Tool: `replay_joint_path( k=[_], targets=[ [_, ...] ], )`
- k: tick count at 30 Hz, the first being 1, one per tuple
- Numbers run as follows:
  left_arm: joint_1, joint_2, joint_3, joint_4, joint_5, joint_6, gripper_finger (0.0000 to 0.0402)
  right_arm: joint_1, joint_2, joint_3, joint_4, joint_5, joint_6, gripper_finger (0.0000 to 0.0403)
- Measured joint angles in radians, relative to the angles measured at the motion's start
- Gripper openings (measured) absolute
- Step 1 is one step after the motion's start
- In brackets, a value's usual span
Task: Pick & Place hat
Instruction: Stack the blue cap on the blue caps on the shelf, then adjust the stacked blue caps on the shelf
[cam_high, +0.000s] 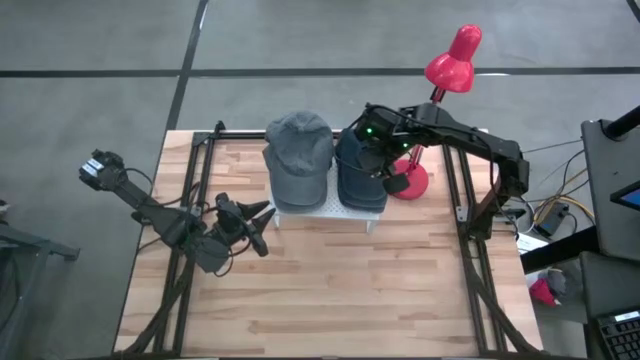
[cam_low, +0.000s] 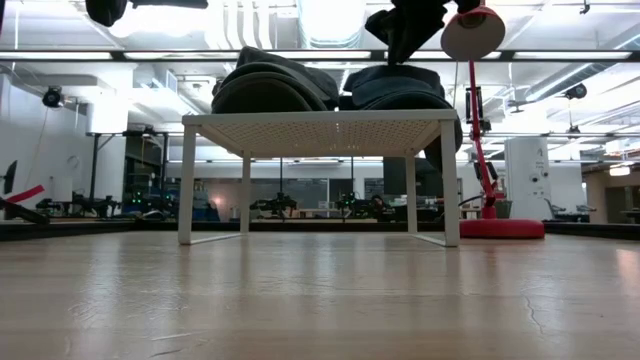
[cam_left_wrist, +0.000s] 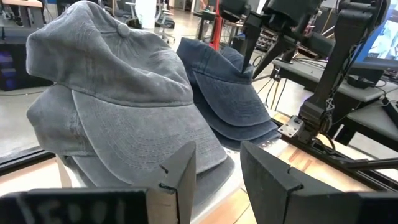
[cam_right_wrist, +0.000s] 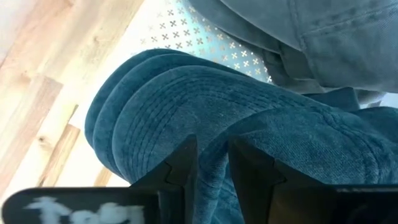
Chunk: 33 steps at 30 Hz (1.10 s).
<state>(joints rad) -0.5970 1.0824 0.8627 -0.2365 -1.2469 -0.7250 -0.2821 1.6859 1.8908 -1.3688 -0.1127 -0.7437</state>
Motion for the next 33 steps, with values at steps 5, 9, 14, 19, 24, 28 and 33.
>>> replay_joint_path(
  k=[5,9,14,19,24,28,33],
  targets=[
    [0.0,0.0,0.0,0.0,0.0,0.01,0.0129,0.006,0.002,0.0,0.017,0.0,0.0,0.0086],
    [0.001,0.0,0.0,0.0,0.001,0.012,0.0129,0.013,0.002,0.0,0.02,0.0,0.0,0.009],
    [0.003,0.0,0.0,-0.001,0.001,0.013,0.0129,0.034,0.005,0.0,0.033,-0.001,0.0,0.0089],
    [0.006,0.0,0.0,0.002,0.003,0.017,0.0129,0.045,0.005,0.0,0.057,-0.001,0.0,0.0083],
    [0.006,0.0,0.0,0.007,0.012,0.018,0.0129,0.046,0.005,0.0,0.06,-0.001,0.0,0.0082],
    [0.007,0.0,0.0,0.008,0.015,0.023,0.0129,0.047,0.005,0.0,0.062,0.0,0.003,0.0086],
    [0.008,0.0,0.0,0.016,0.016,0.033,0.0129,0.047,0.005,0.0,0.066,0.0,0.002,0.0082]
  ],
)
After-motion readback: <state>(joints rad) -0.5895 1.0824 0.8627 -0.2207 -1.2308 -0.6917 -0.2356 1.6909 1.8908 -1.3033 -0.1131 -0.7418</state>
